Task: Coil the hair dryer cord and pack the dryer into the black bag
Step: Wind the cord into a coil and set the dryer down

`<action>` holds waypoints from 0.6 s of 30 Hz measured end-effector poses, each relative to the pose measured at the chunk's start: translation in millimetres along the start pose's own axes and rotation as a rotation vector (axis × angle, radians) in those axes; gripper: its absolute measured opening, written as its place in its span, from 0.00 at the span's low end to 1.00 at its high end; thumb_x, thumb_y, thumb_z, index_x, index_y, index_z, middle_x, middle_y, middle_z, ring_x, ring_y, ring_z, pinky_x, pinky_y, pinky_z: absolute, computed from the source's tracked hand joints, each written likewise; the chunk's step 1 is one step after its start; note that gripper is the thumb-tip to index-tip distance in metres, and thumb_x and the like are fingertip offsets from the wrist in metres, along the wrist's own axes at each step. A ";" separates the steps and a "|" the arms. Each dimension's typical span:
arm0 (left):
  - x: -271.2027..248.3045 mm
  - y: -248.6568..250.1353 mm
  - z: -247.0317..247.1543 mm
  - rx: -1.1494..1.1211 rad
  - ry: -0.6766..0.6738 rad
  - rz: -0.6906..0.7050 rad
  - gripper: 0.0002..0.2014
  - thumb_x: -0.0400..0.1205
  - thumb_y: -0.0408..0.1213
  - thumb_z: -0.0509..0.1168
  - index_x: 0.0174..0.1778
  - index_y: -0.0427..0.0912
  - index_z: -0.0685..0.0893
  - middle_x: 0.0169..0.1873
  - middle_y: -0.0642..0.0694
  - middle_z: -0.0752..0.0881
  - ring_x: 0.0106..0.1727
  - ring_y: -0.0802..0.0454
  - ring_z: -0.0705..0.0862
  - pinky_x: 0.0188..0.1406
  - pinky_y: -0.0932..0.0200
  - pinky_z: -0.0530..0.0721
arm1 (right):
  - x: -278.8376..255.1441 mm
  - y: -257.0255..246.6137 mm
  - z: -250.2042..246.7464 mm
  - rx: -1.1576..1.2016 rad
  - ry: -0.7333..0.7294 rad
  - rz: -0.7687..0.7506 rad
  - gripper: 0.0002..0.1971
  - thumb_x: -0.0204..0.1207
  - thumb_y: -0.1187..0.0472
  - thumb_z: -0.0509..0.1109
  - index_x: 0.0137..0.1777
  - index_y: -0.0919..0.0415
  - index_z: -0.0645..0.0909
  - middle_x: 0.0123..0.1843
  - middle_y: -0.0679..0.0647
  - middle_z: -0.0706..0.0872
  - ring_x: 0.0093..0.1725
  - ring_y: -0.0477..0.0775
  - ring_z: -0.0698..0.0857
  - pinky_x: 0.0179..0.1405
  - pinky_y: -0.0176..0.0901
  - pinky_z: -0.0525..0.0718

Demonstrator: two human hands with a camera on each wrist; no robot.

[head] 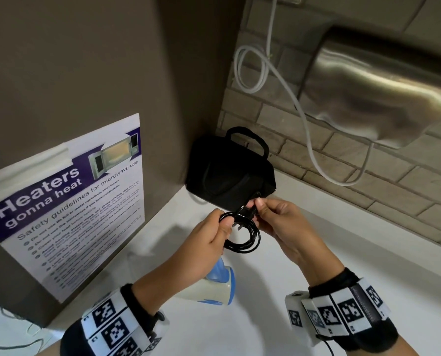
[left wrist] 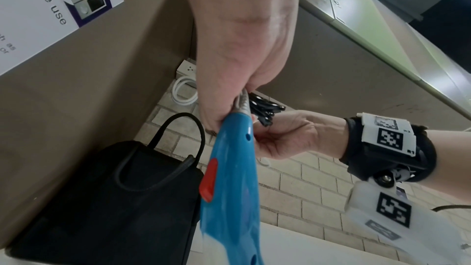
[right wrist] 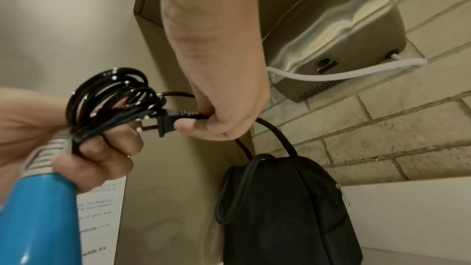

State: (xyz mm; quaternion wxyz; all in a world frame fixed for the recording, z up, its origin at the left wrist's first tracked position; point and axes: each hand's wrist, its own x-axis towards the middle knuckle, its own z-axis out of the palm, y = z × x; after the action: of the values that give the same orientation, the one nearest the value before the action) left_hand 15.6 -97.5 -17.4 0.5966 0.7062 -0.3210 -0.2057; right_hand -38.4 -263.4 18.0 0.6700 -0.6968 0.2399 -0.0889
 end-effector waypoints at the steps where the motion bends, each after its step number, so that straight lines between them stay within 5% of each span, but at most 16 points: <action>1: 0.1 1.4 0.5 0.012 0.004 0.011 0.18 0.86 0.50 0.50 0.45 0.37 0.72 0.34 0.48 0.75 0.33 0.55 0.72 0.39 0.56 0.75 | -0.8 0.2 -0.6 0.009 -0.008 0.011 0.12 0.83 0.61 0.62 0.48 0.62 0.87 0.44 0.63 0.85 0.36 0.48 0.83 0.40 0.32 0.85; 4: -2.1 6.2 1.6 0.040 -0.011 0.040 0.19 0.82 0.55 0.48 0.45 0.43 0.72 0.36 0.40 0.77 0.34 0.55 0.72 0.41 0.51 0.78 | -4.8 -1.0 1.0 0.070 -0.053 0.048 0.12 0.83 0.62 0.62 0.48 0.64 0.87 0.43 0.62 0.86 0.42 0.53 0.84 0.39 0.32 0.85; 7: -4.1 6.4 1.1 0.088 -0.016 0.036 0.18 0.86 0.51 0.49 0.46 0.37 0.71 0.41 0.31 0.78 0.36 0.50 0.72 0.43 0.45 0.79 | -6.1 2.1 5.0 0.066 -0.054 0.059 0.11 0.82 0.64 0.63 0.43 0.62 0.86 0.36 0.55 0.87 0.35 0.47 0.86 0.35 0.30 0.84; 11: -3.3 5.0 -1.0 0.090 -0.009 0.001 0.17 0.87 0.47 0.49 0.47 0.36 0.71 0.41 0.31 0.78 0.36 0.51 0.74 0.38 0.58 0.77 | -5.2 7.5 10.3 0.010 -0.018 0.063 0.12 0.82 0.64 0.63 0.40 0.63 0.86 0.33 0.54 0.88 0.33 0.46 0.86 0.34 0.31 0.84; 15: -1.5 9.1 -2.5 -0.011 -0.003 -0.038 0.13 0.88 0.44 0.49 0.47 0.42 0.74 0.37 0.48 0.80 0.29 0.67 0.79 0.31 0.76 0.75 | -6.4 7.0 11.1 0.044 -0.105 0.125 0.11 0.82 0.67 0.62 0.45 0.66 0.87 0.35 0.54 0.88 0.34 0.45 0.85 0.36 0.31 0.85; 18: 0.3 11.5 -1.5 -0.002 -0.024 -0.033 0.11 0.88 0.44 0.48 0.47 0.49 0.74 0.42 0.41 0.84 0.28 0.72 0.80 0.31 0.78 0.76 | -9.2 5.2 10.1 0.036 -0.166 0.164 0.12 0.82 0.63 0.64 0.52 0.70 0.86 0.40 0.57 0.88 0.38 0.49 0.85 0.42 0.35 0.86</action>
State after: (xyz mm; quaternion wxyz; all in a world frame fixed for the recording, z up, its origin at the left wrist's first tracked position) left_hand 14.4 -97.6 -5.9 0.5901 0.7082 -0.3160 -0.2244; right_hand -43.0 -250.1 13.9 0.7051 -0.6676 0.2383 0.0198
